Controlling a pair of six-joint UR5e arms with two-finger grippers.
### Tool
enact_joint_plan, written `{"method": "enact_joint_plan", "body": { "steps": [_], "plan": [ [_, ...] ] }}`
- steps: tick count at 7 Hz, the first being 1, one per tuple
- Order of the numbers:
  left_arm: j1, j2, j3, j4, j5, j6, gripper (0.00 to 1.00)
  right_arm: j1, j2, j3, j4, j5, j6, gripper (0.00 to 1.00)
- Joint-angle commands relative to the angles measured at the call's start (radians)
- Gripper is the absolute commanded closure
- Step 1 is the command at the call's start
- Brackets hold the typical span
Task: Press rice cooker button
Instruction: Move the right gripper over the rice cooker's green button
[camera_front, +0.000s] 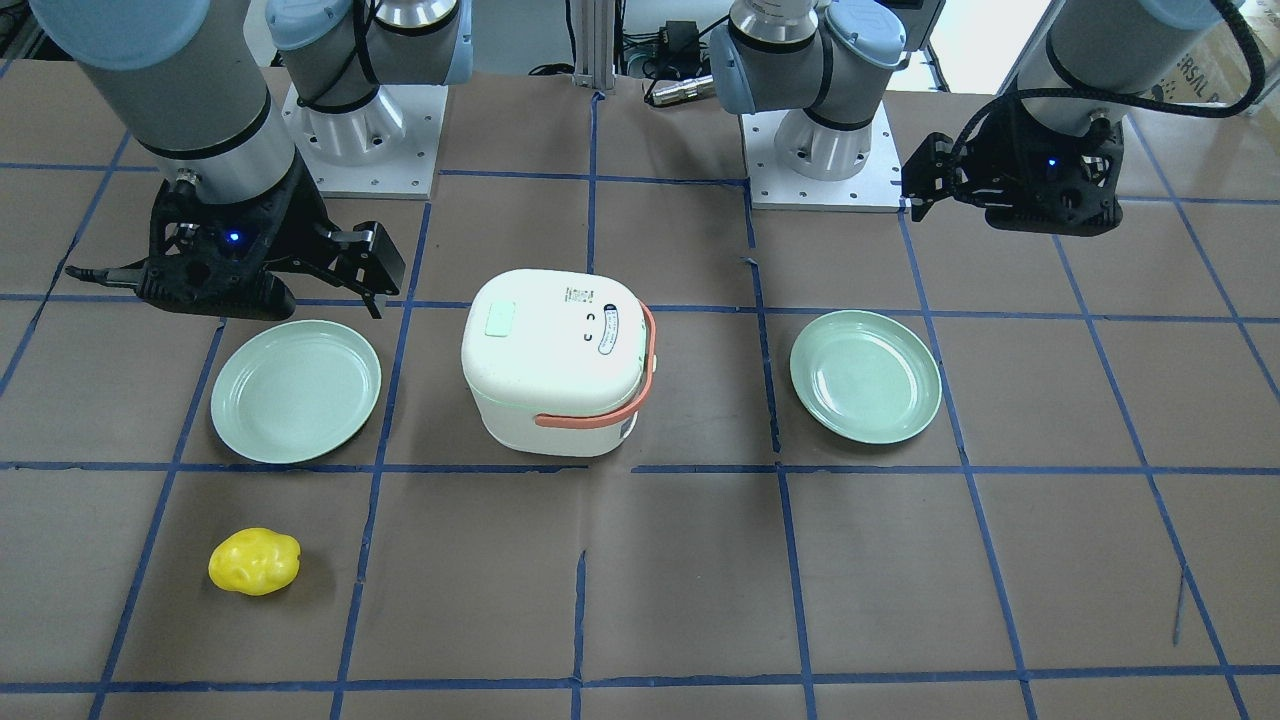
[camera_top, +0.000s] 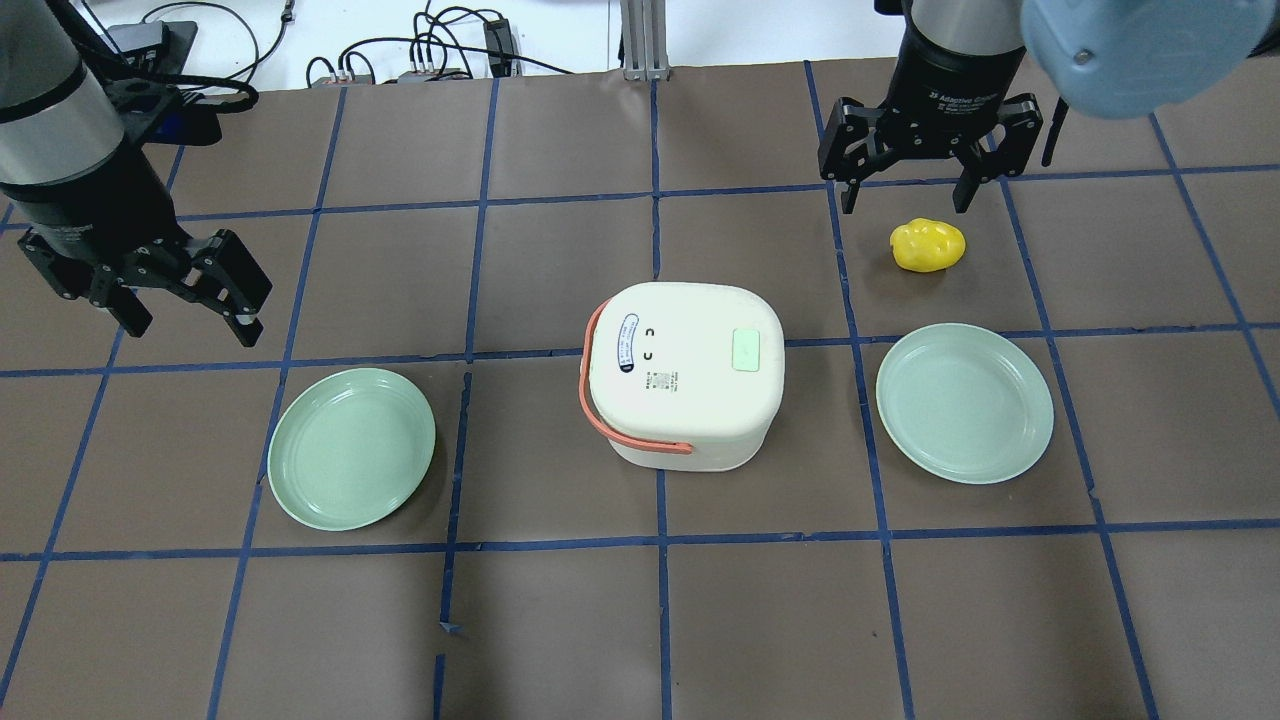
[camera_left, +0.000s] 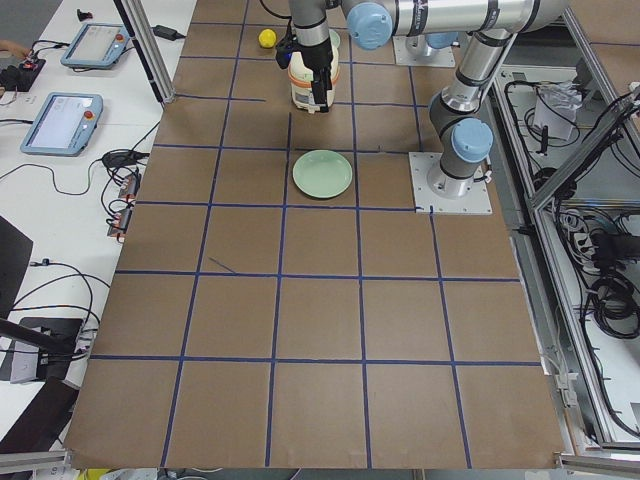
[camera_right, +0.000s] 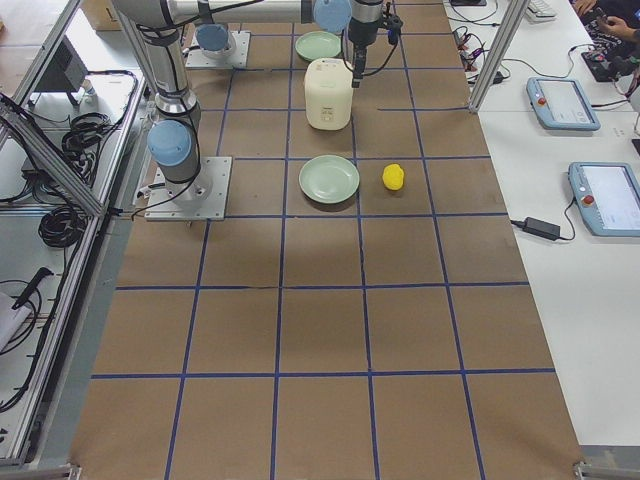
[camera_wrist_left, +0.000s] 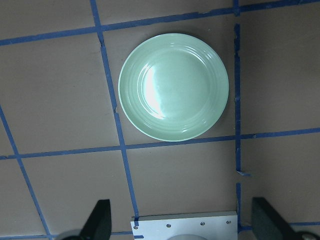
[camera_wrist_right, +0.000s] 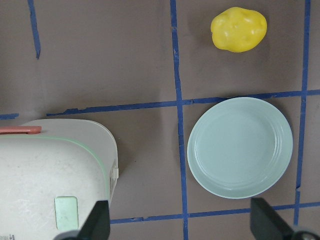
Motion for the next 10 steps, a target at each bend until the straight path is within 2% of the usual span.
{"method": "enact_joint_plan", "body": {
  "steps": [1, 3, 4, 6, 7, 8, 9, 10],
  "plan": [
    [0.000, 0.000, 0.000, 0.000, 0.000, 0.000, 0.00, 0.003, -0.005, -0.004, -0.001, 0.002, 0.007, 0.00],
    [0.000, 0.000, 0.000, 0.000, 0.000, 0.000, 0.00, 0.026, -0.008, -0.013, 0.006, 0.002, 0.059, 0.00],
    [0.000, 0.000, 0.000, 0.000, 0.000, 0.000, 0.00, 0.070, -0.008, -0.017, 0.005, 0.040, 0.140, 0.00],
    [0.000, 0.000, 0.000, 0.000, 0.000, 0.000, 0.00, 0.176, 0.010, 0.015, -0.039, 0.051, 0.251, 0.03],
    [0.000, 0.000, 0.000, 0.000, 0.000, 0.000, 0.00, 0.193, 0.022, 0.051, -0.120, 0.054, 0.251, 0.30],
    [0.000, 0.000, 0.000, 0.000, 0.000, 0.000, 0.00, 0.193, 0.025, 0.074, -0.115, 0.104, 0.251, 0.72],
    [0.000, 0.001, 0.000, 0.000, 0.000, 0.000, 0.00, 0.193, 0.039, 0.095, -0.118, 0.112, 0.251, 0.84],
    [0.000, 0.000, 0.000, 0.000, 0.000, 0.000, 0.00, 0.193, 0.045, 0.117, -0.126, 0.112, 0.246, 0.87]
  ]
}}
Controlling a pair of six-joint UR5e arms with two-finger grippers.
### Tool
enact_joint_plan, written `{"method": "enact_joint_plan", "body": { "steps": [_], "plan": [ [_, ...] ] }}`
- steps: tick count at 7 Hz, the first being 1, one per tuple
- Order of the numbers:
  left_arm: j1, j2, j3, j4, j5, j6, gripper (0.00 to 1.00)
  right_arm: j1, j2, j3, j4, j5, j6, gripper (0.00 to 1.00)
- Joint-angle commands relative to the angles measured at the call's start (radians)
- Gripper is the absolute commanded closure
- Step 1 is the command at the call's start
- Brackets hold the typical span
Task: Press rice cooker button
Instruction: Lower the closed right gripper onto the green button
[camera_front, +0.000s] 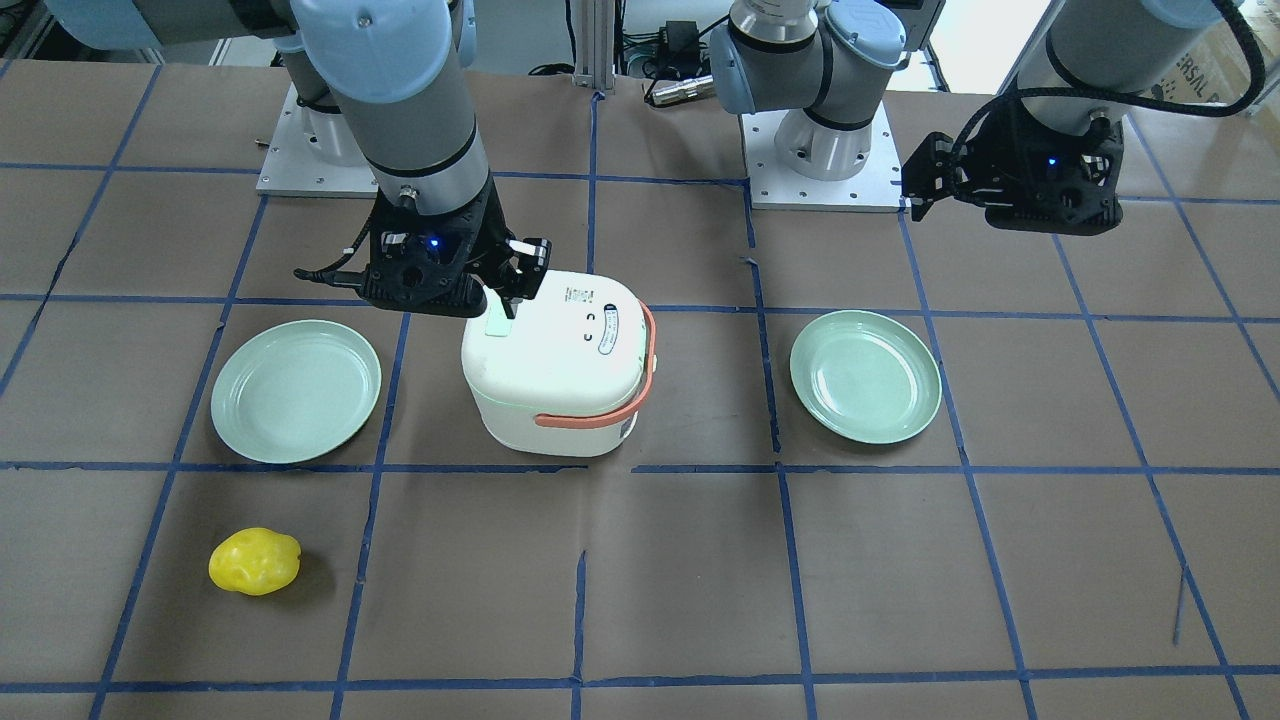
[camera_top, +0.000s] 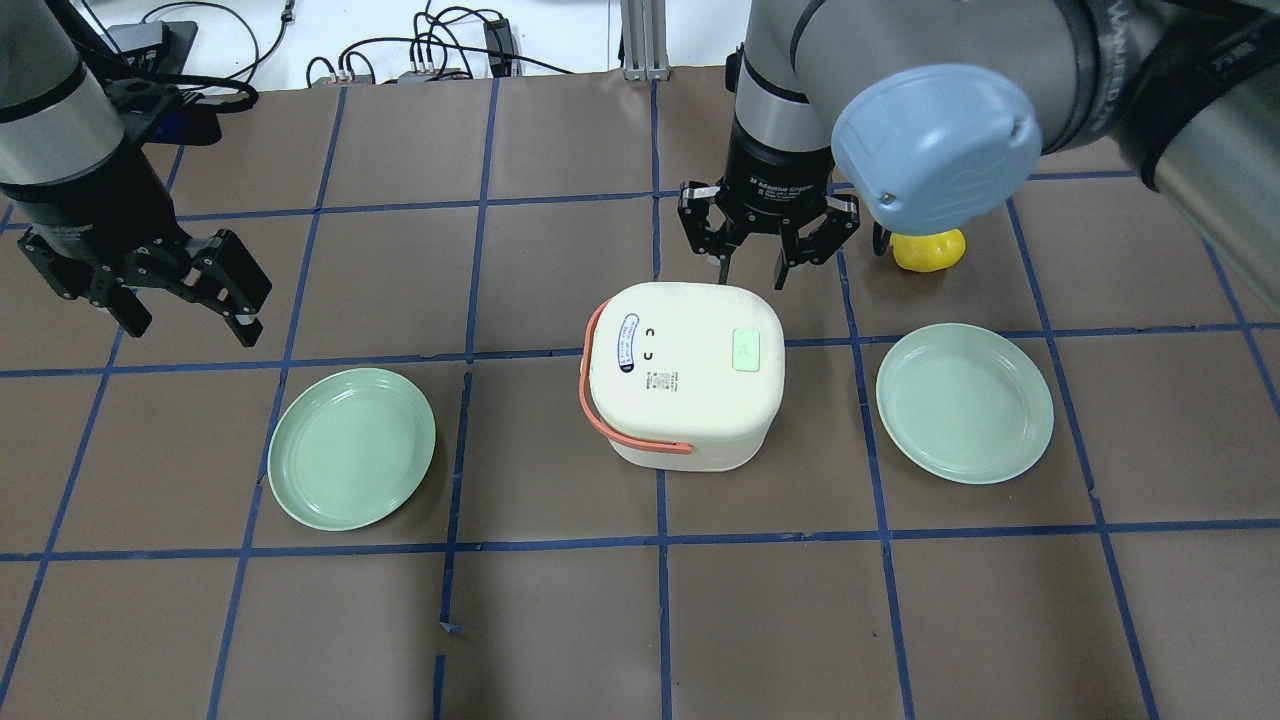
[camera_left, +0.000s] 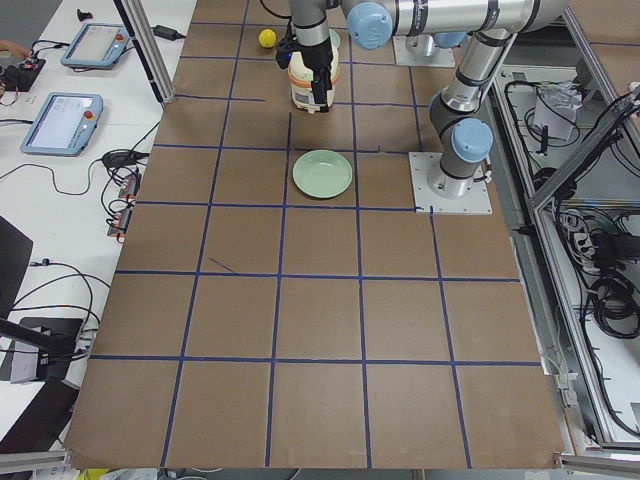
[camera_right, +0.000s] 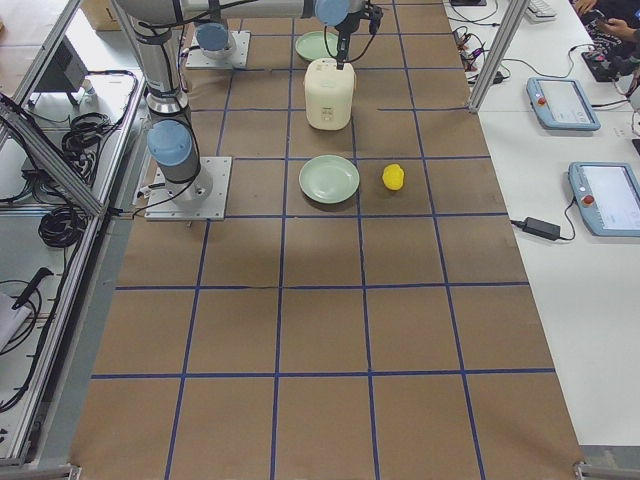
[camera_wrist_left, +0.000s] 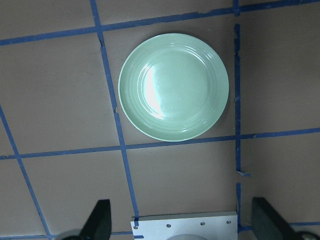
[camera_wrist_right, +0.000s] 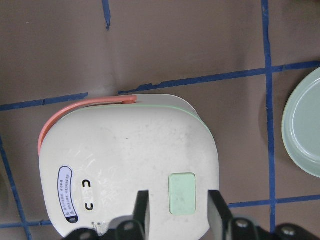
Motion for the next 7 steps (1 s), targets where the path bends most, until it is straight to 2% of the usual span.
{"method": "enact_joint_plan", "body": {
  "steps": [1, 4, 7],
  "plan": [
    [0.000, 0.000, 0.000, 0.000, 0.000, 0.000, 0.00, 0.001, 0.018, 0.047, -0.012, 0.009, -0.007, 0.87],
    [0.000, 0.000, 0.000, 0.000, 0.000, 0.000, 0.00, 0.001, 0.020, 0.075, -0.010, 0.009, -0.008, 0.87],
    [0.000, 0.000, 0.000, 0.000, 0.000, 0.000, 0.00, 0.001, 0.018, 0.110, -0.061, 0.012, -0.001, 0.87]
  ]
}}
